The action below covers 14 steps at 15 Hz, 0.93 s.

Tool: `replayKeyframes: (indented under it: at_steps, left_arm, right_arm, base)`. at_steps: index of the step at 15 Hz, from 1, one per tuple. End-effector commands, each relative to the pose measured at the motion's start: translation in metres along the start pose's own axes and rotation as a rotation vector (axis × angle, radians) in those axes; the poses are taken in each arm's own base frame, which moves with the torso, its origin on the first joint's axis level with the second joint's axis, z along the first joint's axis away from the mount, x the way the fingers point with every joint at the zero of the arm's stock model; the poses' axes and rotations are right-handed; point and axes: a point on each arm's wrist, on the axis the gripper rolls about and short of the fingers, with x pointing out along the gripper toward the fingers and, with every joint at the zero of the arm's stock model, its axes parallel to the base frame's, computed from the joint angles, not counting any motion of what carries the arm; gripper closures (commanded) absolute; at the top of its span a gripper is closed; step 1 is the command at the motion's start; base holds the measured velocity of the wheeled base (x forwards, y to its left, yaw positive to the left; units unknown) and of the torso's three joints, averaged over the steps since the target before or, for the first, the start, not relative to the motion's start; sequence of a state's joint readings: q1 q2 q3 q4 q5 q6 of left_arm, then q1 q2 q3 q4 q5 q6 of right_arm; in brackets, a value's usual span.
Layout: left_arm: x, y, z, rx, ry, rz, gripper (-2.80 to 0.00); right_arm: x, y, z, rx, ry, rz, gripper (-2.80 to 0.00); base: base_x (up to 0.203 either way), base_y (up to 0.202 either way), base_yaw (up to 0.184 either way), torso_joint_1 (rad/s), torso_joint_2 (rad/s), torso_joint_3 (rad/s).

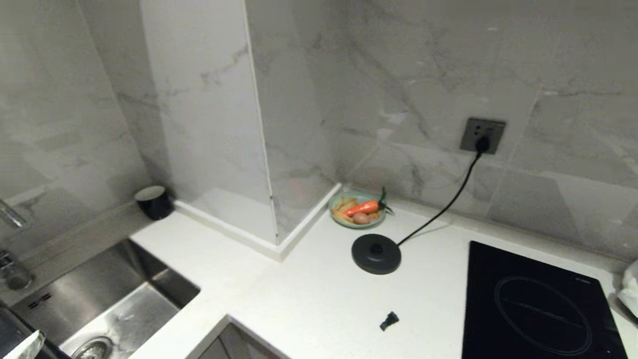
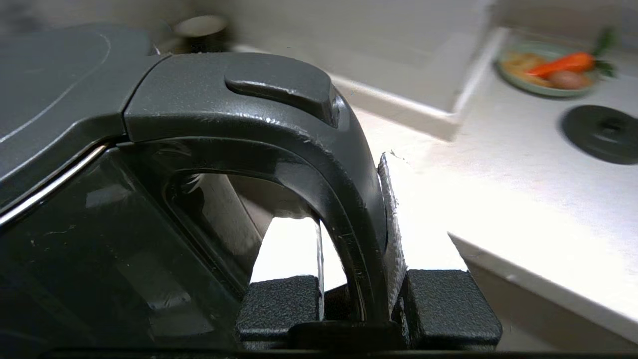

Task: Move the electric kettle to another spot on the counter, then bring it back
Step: Place it by the sink

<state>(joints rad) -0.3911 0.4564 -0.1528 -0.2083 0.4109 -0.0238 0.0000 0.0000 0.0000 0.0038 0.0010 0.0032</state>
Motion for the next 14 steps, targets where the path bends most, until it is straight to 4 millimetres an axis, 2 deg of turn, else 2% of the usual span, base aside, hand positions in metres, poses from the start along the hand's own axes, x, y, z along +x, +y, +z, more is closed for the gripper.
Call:
replayKeyframes:
  at_steps: [1, 9, 14]
  left_arm:
    - [0.0, 0.0, 0.0, 0.0, 0.001, 0.002, 0.0]
    - [0.001, 0.0, -0.001, -0.001, 0.006, -0.004, 0.0]
    - [0.011, -0.005, 0.005, -0.026, 0.051, 0.007, 0.0]
  right_arm:
    - [0.0, 0.0, 0.0, 0.0, 0.0, 0.001, 0.0]
    - [0.0, 0.0, 0.0, 0.001, 0.001, 0.001, 0.0]
    - [0.0, 0.0, 0.0, 0.001, 0.001, 0.001, 0.0]
  base:
    - [-0.003, -0.006, 0.173, 0.002, 0.0, 0.007]
    - [-0.001, -0.007, 0.166, 0.002, 0.0, 0.002]
    - [0.001, -0.001, 0.014, 0.001, 0.0, 0.0]
